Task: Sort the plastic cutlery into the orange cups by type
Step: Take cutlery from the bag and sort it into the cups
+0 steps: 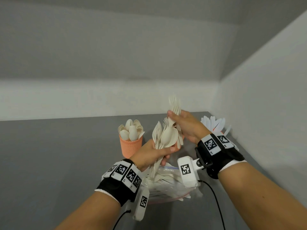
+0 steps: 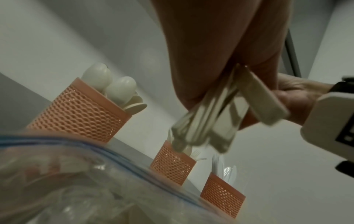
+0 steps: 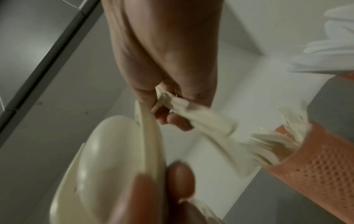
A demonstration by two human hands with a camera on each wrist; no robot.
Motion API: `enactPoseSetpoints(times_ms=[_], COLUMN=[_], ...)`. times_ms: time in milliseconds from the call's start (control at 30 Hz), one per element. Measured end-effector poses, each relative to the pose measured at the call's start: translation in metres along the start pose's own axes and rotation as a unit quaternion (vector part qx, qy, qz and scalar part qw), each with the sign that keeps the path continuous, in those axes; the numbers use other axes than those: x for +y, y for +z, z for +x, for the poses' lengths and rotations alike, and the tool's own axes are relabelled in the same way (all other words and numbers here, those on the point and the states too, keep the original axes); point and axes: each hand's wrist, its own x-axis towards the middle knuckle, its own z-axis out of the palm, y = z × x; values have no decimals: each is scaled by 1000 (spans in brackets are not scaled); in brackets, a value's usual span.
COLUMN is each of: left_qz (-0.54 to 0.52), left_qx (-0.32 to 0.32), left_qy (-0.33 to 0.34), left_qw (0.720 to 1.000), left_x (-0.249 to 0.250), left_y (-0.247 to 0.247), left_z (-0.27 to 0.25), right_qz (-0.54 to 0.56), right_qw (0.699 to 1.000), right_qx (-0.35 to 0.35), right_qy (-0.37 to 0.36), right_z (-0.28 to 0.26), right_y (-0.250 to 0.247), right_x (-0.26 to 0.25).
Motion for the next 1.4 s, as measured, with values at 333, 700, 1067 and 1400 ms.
enactPoseSetpoints(times_ms=[333, 700, 1067, 1400], left_qz=[81, 157, -46, -131], left_qx=[67, 212, 181, 143], left_qy=[-17, 65, -11, -52], left_qw=[994, 962, 982, 980], left_x=[-3, -5, -12, -1], left_y=[-5, -4, -15, -34], left_z=[-2, 9, 4, 7], right_qz=[126, -168, 86, 44], right_qw=[980, 983, 982, 920], right_qx=[87, 25, 151, 332], right_qy=[-127, -74, -70, -204], right_z=[-5, -24, 9, 72], right_y=[-10, 32, 2, -36], right_x=[-39, 5, -1, 20])
